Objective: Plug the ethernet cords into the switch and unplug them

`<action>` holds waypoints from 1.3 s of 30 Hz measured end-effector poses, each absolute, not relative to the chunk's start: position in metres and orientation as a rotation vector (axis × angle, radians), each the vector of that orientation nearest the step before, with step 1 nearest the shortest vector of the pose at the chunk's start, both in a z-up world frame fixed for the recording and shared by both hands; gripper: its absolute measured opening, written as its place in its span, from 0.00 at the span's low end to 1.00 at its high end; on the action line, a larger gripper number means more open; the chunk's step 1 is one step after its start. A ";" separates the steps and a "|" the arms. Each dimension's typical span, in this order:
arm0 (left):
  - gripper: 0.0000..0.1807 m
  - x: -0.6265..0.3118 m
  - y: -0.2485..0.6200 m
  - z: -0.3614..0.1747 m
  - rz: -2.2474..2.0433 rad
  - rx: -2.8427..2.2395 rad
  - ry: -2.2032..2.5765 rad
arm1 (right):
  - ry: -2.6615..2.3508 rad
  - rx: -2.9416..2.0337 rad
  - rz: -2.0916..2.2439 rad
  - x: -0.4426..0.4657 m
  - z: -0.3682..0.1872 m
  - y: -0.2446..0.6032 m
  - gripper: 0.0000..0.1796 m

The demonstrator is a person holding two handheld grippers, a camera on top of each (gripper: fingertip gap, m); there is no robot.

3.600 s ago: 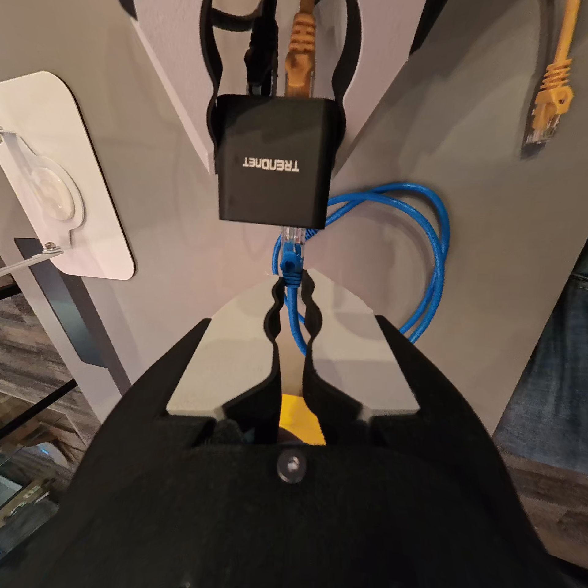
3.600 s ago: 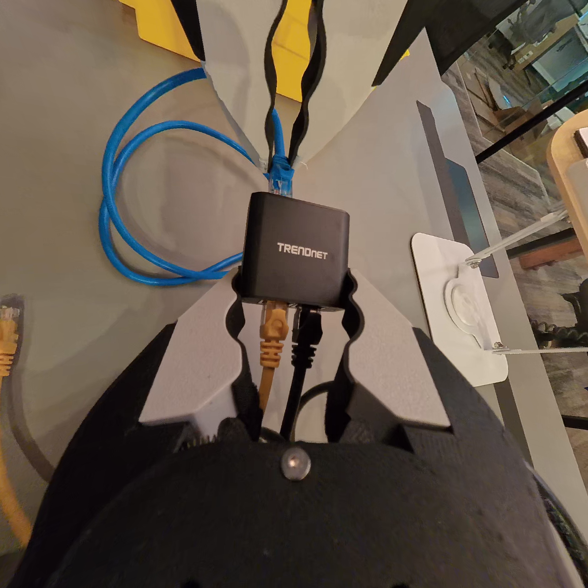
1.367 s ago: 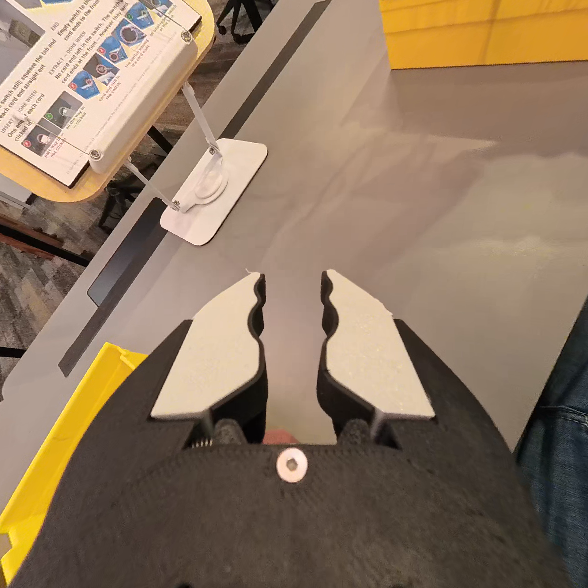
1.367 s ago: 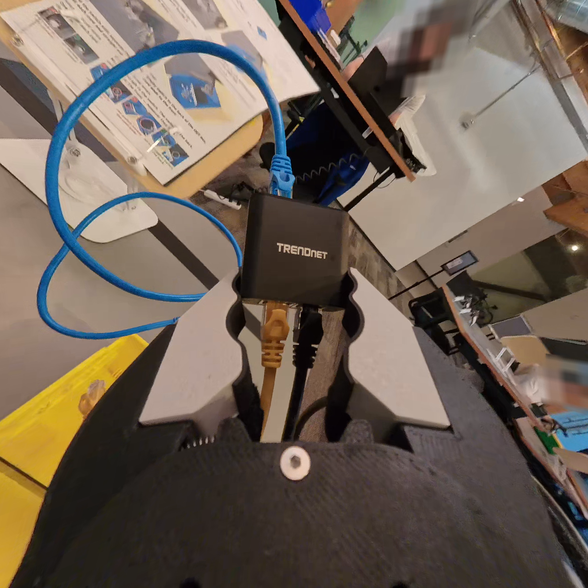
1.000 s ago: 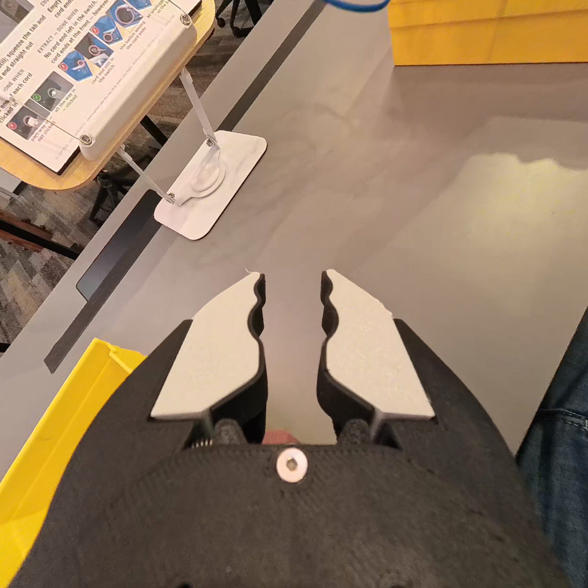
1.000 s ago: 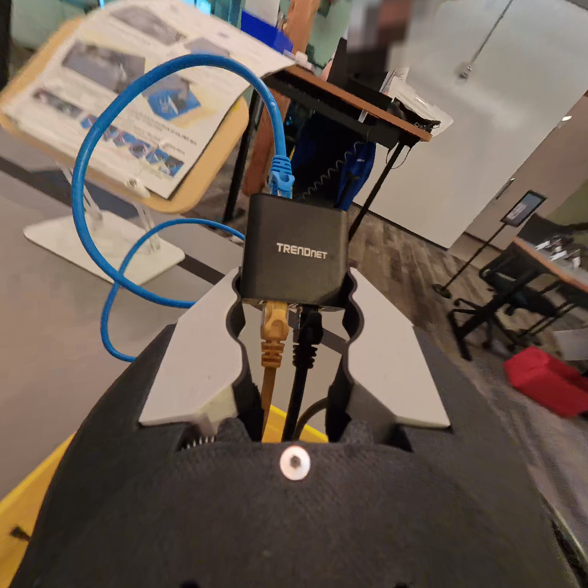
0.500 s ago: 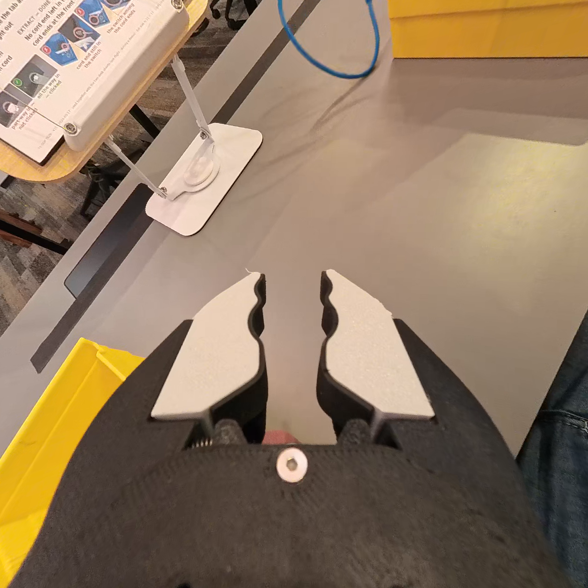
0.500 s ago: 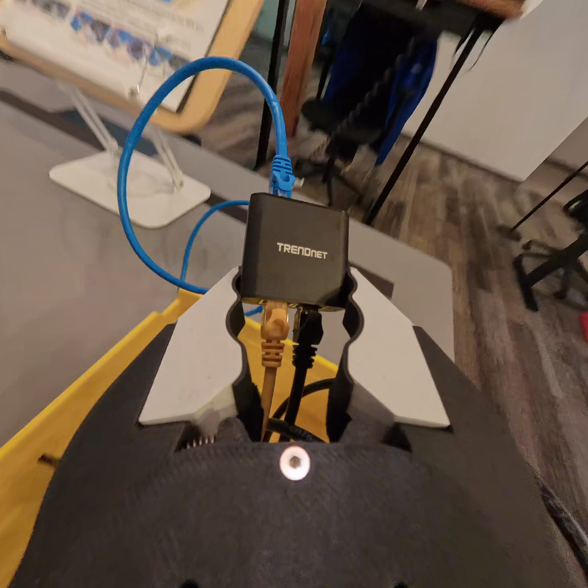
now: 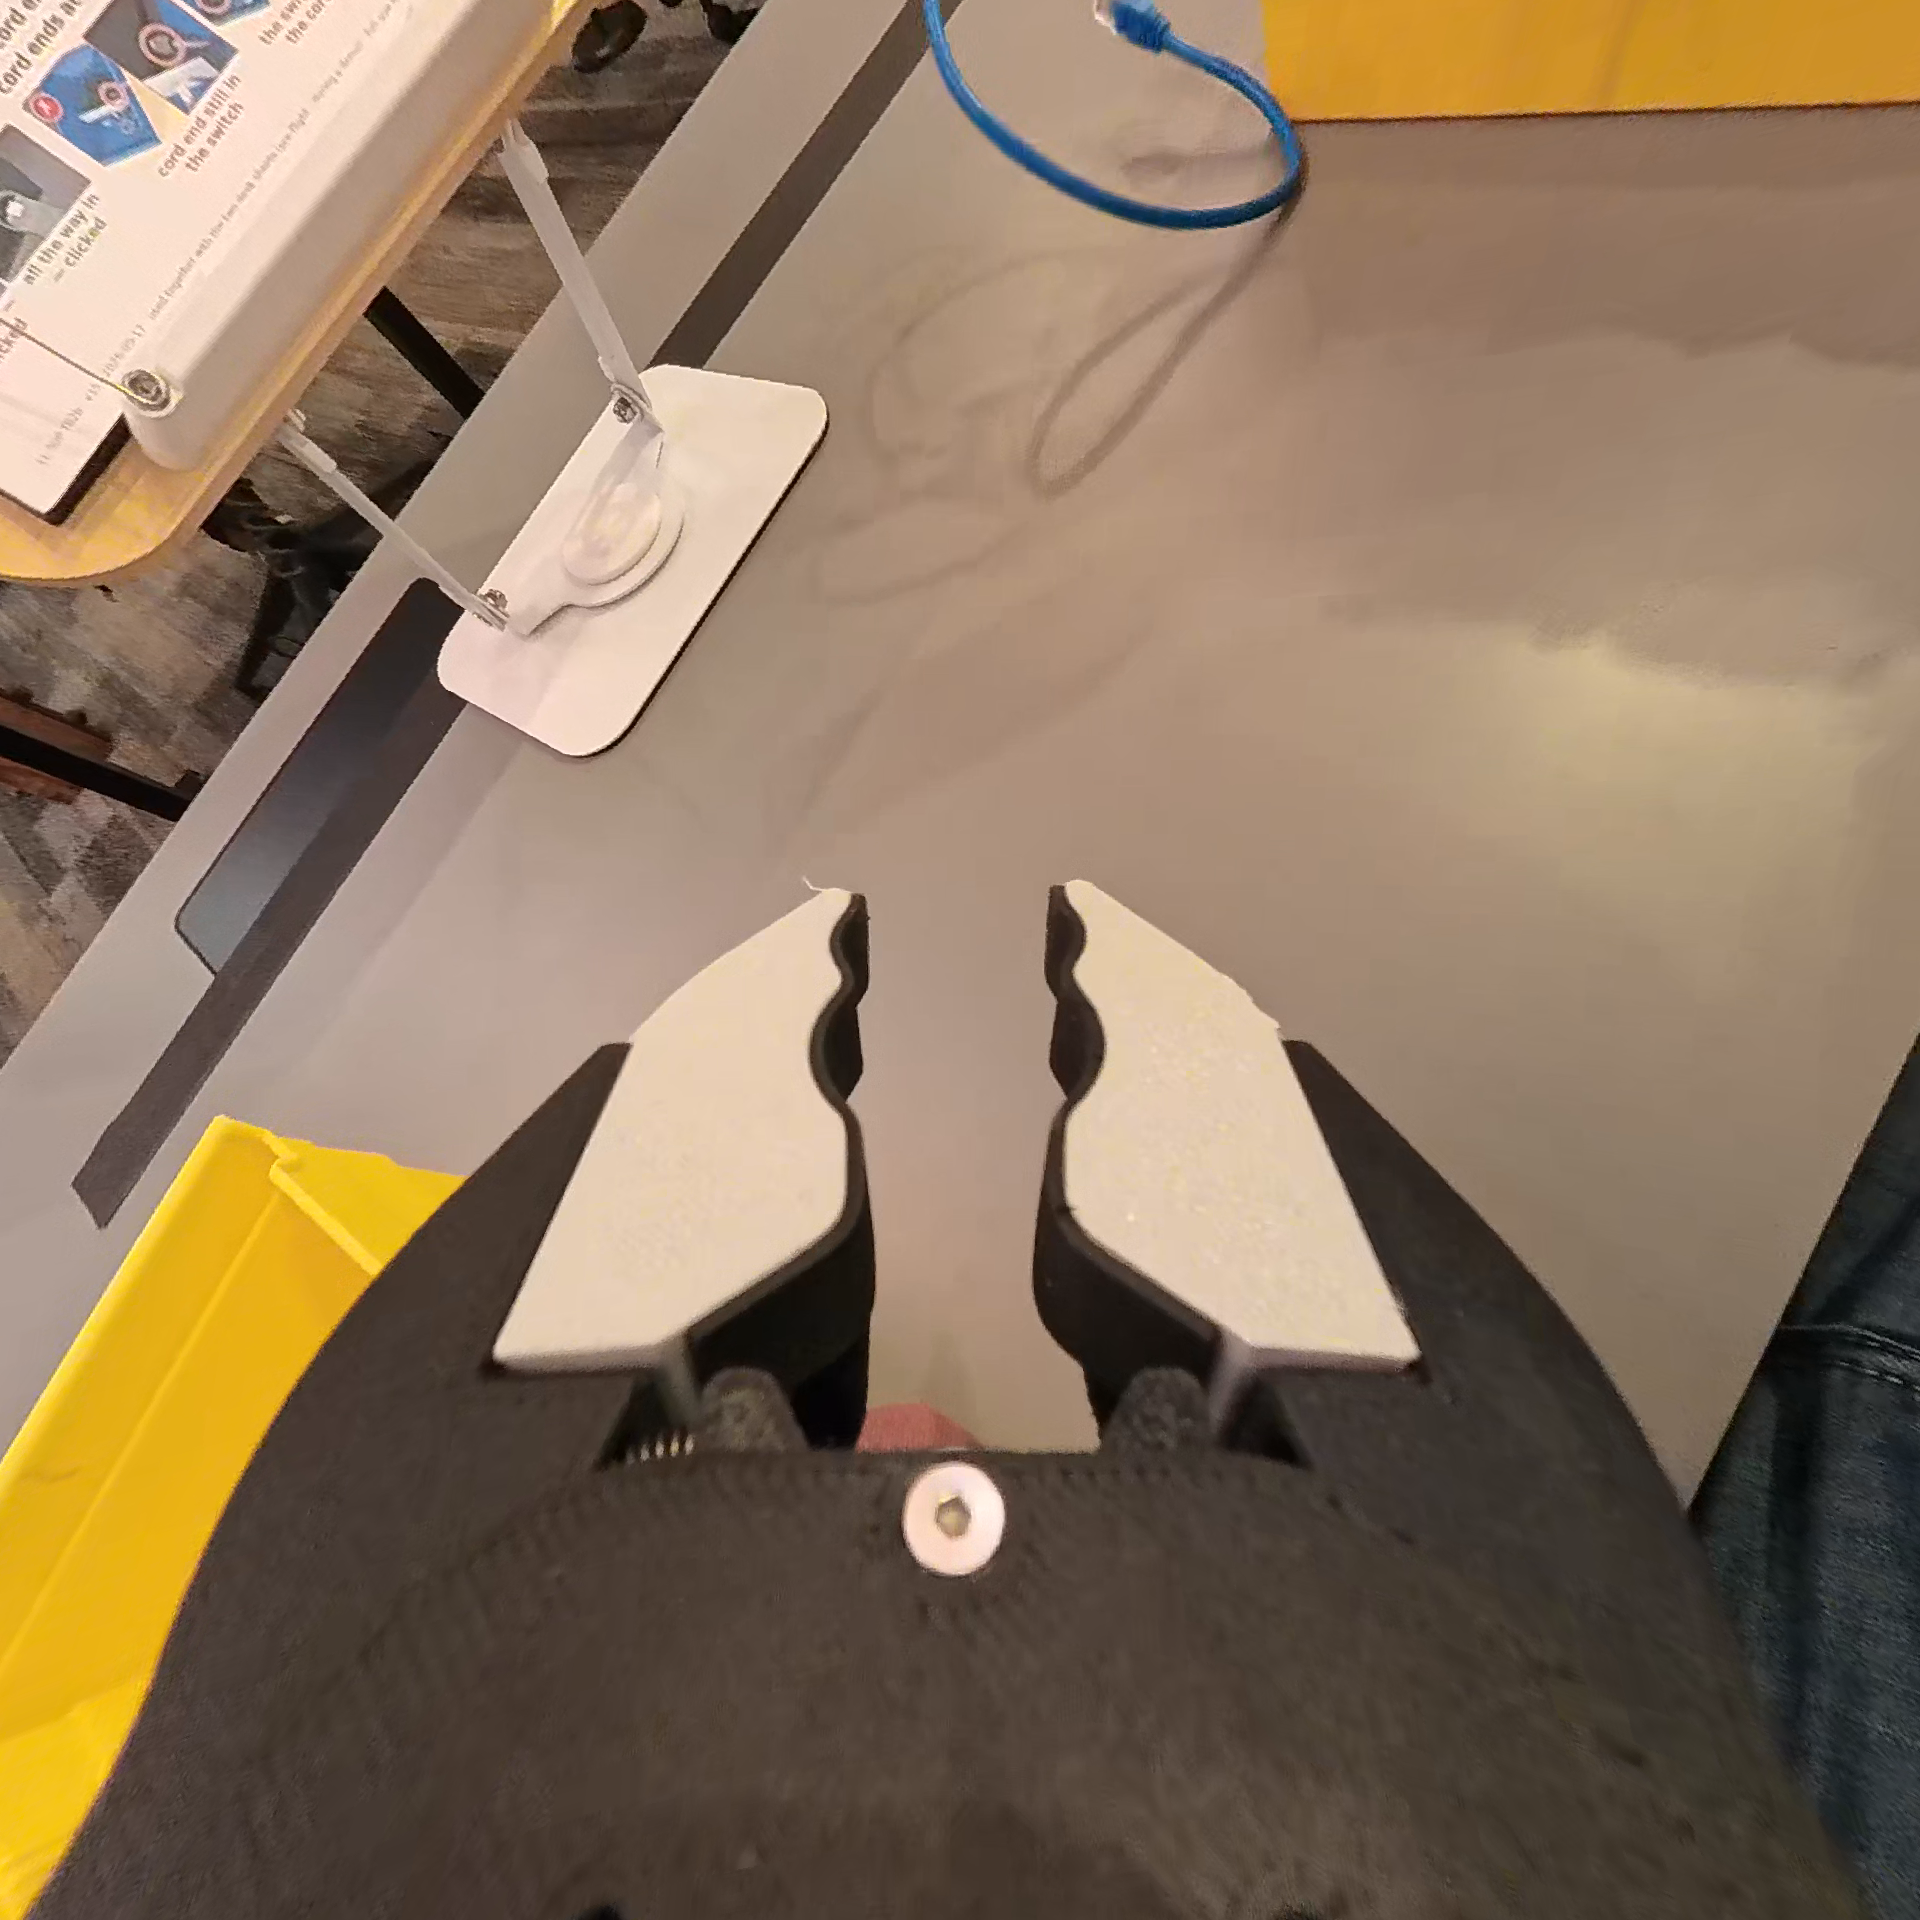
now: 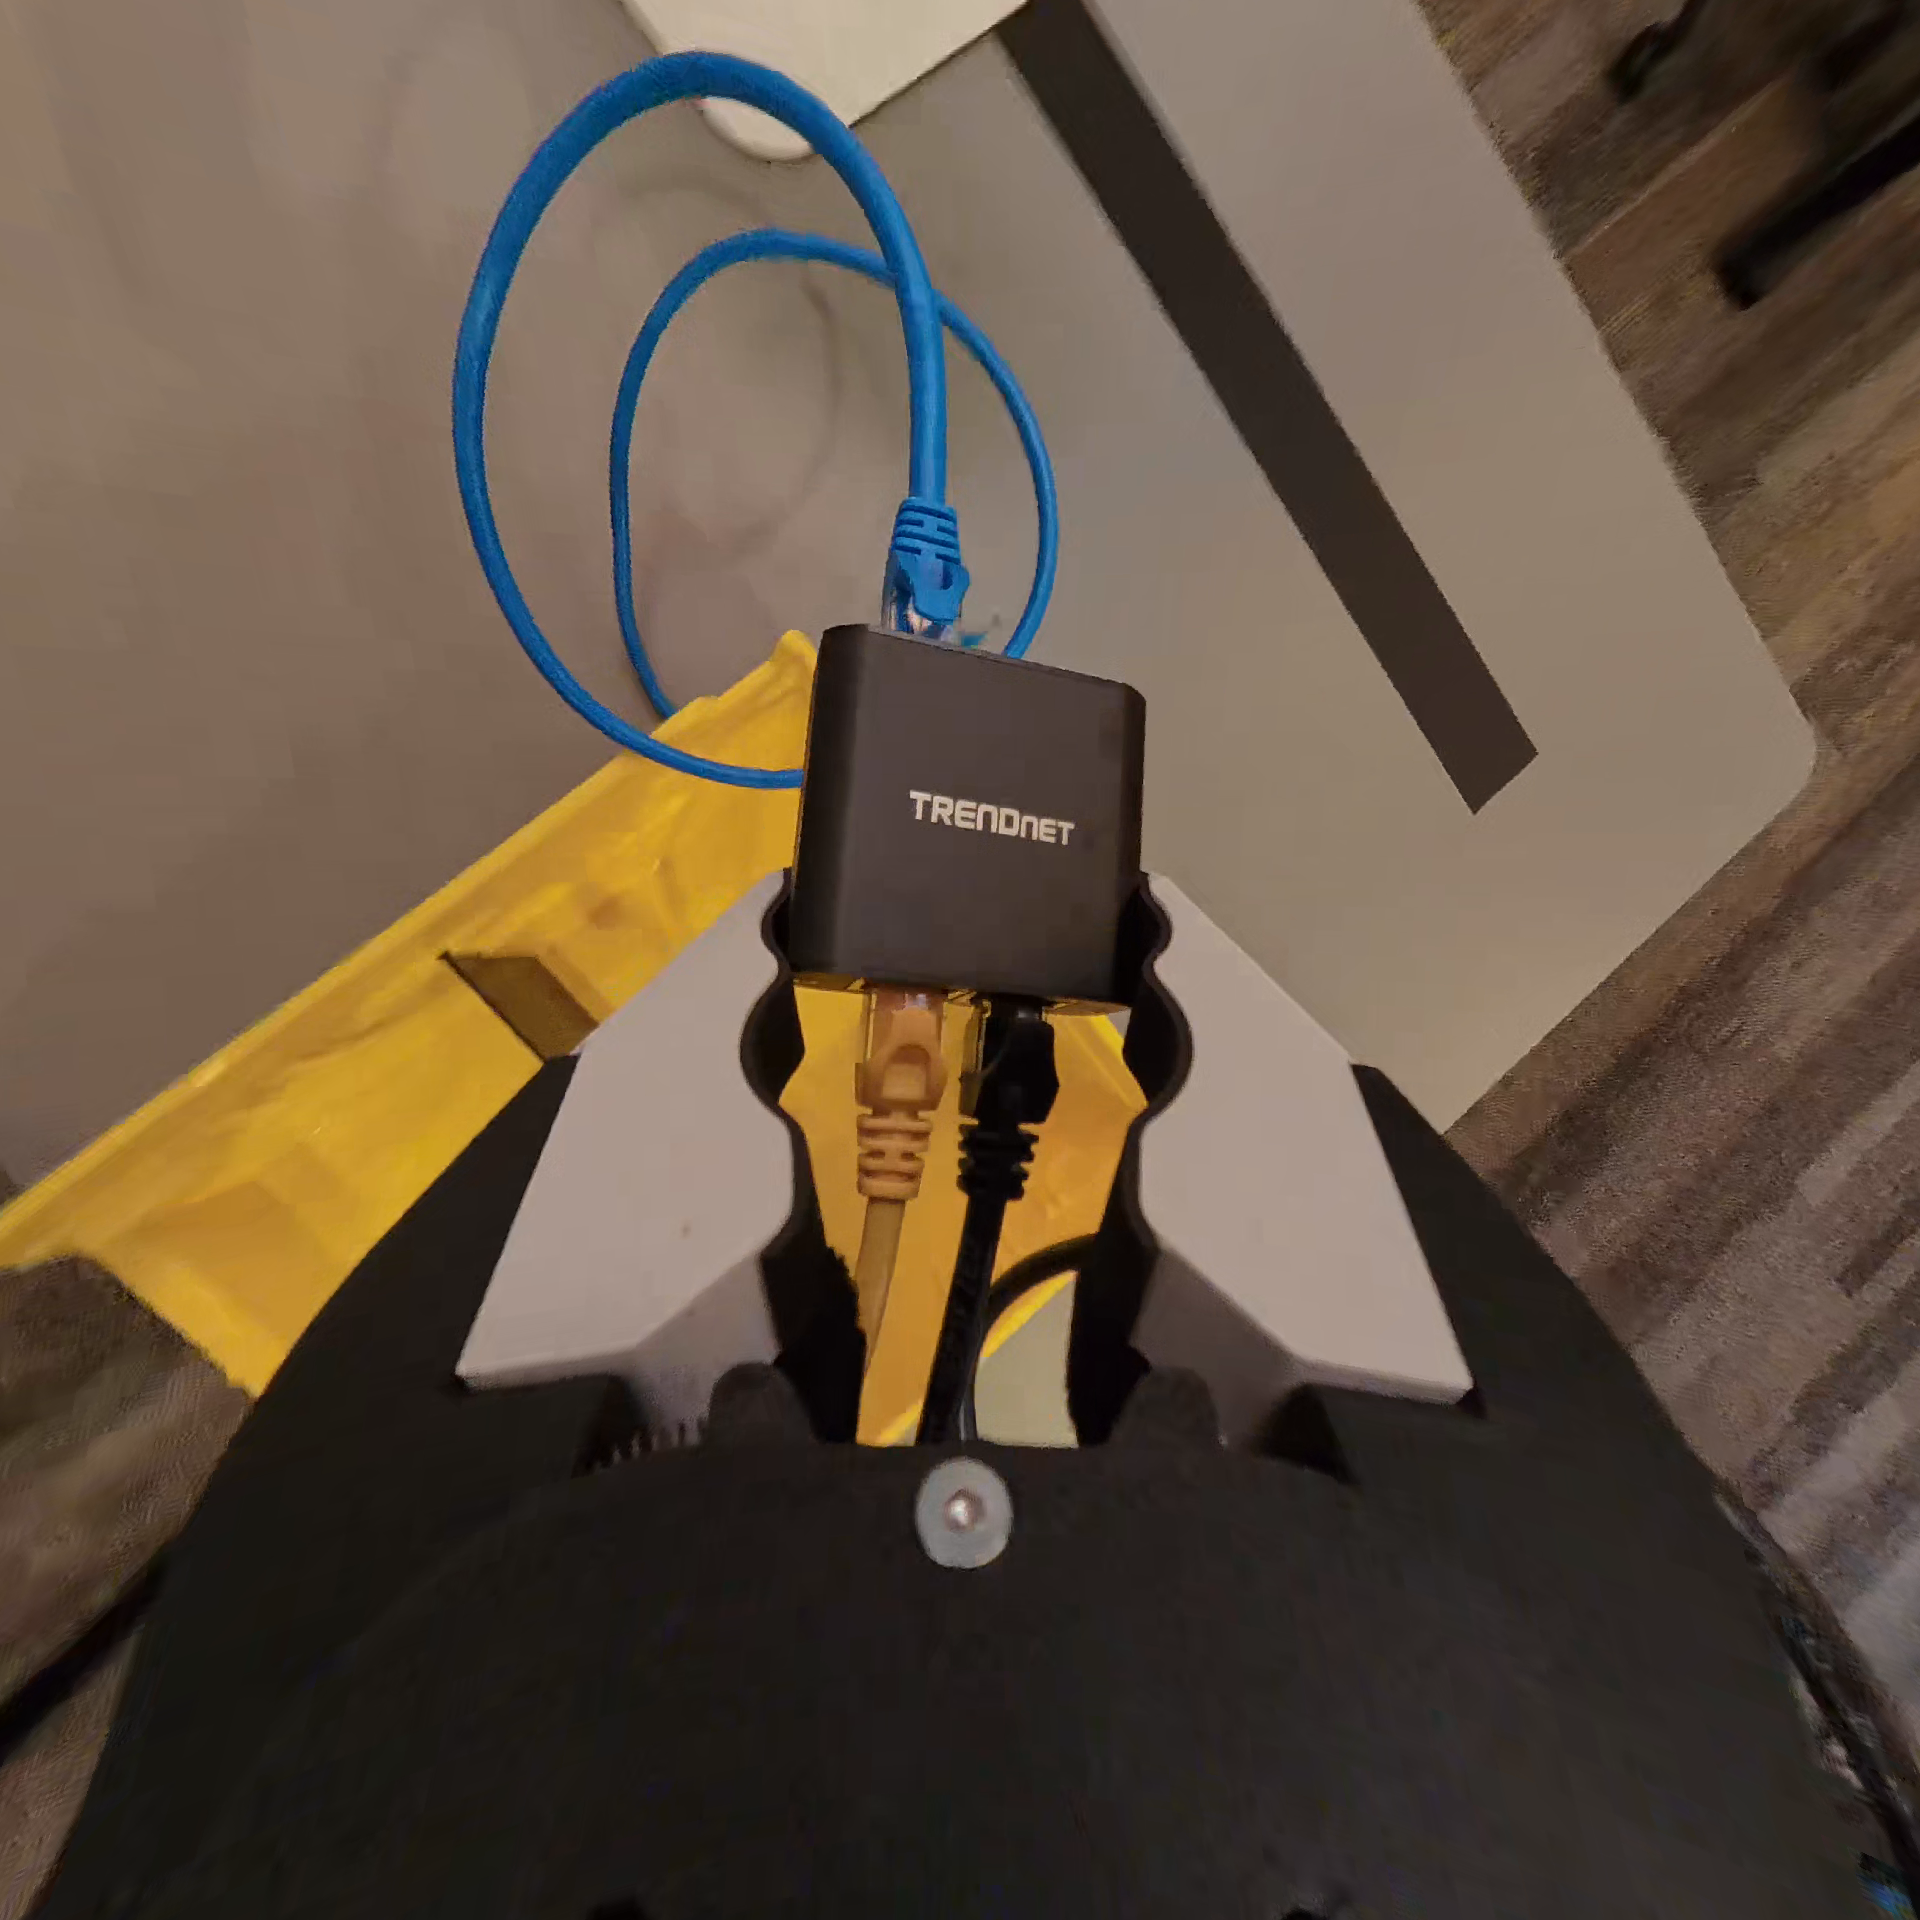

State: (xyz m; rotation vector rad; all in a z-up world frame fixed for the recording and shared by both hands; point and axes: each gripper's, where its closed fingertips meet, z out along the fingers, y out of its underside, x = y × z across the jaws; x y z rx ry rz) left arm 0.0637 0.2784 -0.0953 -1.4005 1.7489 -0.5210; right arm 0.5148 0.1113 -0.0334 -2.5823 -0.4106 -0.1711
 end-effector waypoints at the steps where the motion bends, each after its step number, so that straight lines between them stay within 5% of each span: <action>1: 0.18 0.064 0.277 -0.096 -0.524 -1.400 1.752 | -0.480 -2.608 -0.210 0.515 -0.032 0.110 0.34; 10: 0.19 0.090 0.262 -0.081 -0.551 -1.313 1.797 | -0.898 -2.638 -0.761 0.539 0.009 0.092 0.34; 25: 0.19 0.088 0.265 -0.104 -0.557 -1.360 1.818 | -0.782 -2.373 -1.341 0.586 0.257 0.044 0.34; 31: 0.19 0.088 0.262 -0.111 -0.585 -1.373 1.830 | -1.050 -2.489 -1.329 0.560 0.218 0.035 0.34; 39: 0.19 0.087 0.258 -0.115 -0.534 -1.351 1.852 | -1.404 -2.604 -1.150 0.544 0.052 0.051 0.34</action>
